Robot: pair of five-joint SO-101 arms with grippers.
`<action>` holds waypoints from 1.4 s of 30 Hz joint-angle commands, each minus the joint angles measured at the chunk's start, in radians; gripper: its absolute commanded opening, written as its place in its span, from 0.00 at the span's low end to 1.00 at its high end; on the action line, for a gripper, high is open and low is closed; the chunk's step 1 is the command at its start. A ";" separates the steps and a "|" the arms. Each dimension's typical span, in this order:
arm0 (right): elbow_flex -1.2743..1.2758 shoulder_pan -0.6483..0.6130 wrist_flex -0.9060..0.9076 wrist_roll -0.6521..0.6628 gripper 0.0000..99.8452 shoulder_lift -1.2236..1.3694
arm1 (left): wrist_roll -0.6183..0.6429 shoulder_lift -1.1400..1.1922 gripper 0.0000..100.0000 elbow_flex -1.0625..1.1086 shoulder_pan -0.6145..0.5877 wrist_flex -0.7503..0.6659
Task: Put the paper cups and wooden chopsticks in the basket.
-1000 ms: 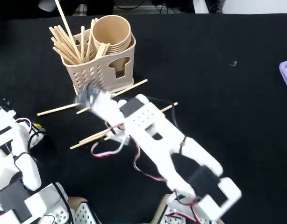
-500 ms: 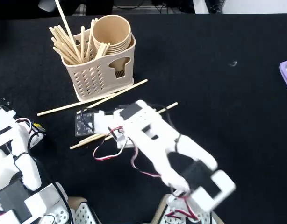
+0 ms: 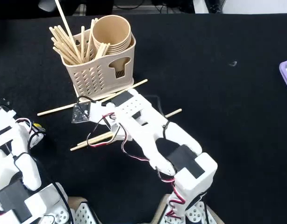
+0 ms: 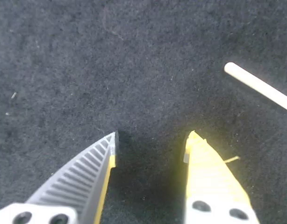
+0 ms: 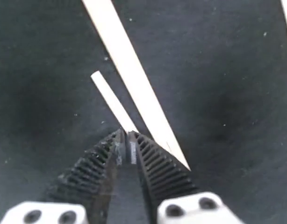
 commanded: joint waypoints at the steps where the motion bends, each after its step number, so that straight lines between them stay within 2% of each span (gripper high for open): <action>1: -0.059 0.014 0.048 -0.015 0.01 -0.010 | -0.009 0.002 0.24 -0.031 -0.008 -0.009; 9: -0.039 -0.012 0.048 -0.017 0.02 -0.068 | -0.009 0.002 0.24 -0.031 -0.008 -0.009; 13: -0.039 -0.069 0.044 -0.066 0.16 -0.088 | -0.009 0.002 0.24 -0.031 -0.008 -0.009; 16: -0.022 -0.114 -0.040 -0.109 0.25 -0.056 | -0.009 0.002 0.24 -0.031 -0.008 -0.009; 20: -0.033 -0.126 -0.152 -0.115 0.22 0.054 | -0.009 0.002 0.24 -0.031 -0.008 -0.009; 26: -0.125 -0.110 -0.126 -0.114 0.21 0.217 | -0.009 0.002 0.24 -0.031 -0.008 -0.009; 29: -0.140 -0.107 -0.095 -0.109 0.10 0.225 | -0.009 0.002 0.24 -0.031 -0.008 -0.009; 30: -0.142 -0.107 -0.092 -0.110 0.03 0.219 | -0.009 0.002 0.24 -0.031 -0.008 -0.009; 31: -0.139 -0.107 -0.092 -0.114 0.01 0.211 | -0.009 0.002 0.24 -0.031 -0.008 -0.009; 32: -0.136 -0.106 -0.084 -0.115 0.03 0.200 | -0.009 0.002 0.24 -0.031 -0.008 -0.009; 36: -0.136 -0.095 -0.021 -0.115 0.01 0.096 | -0.009 0.002 0.24 -0.031 -0.008 -0.009; 42: -0.120 0.015 0.006 -0.120 0.01 -0.168 | -0.009 0.002 0.24 -0.031 -0.008 -0.009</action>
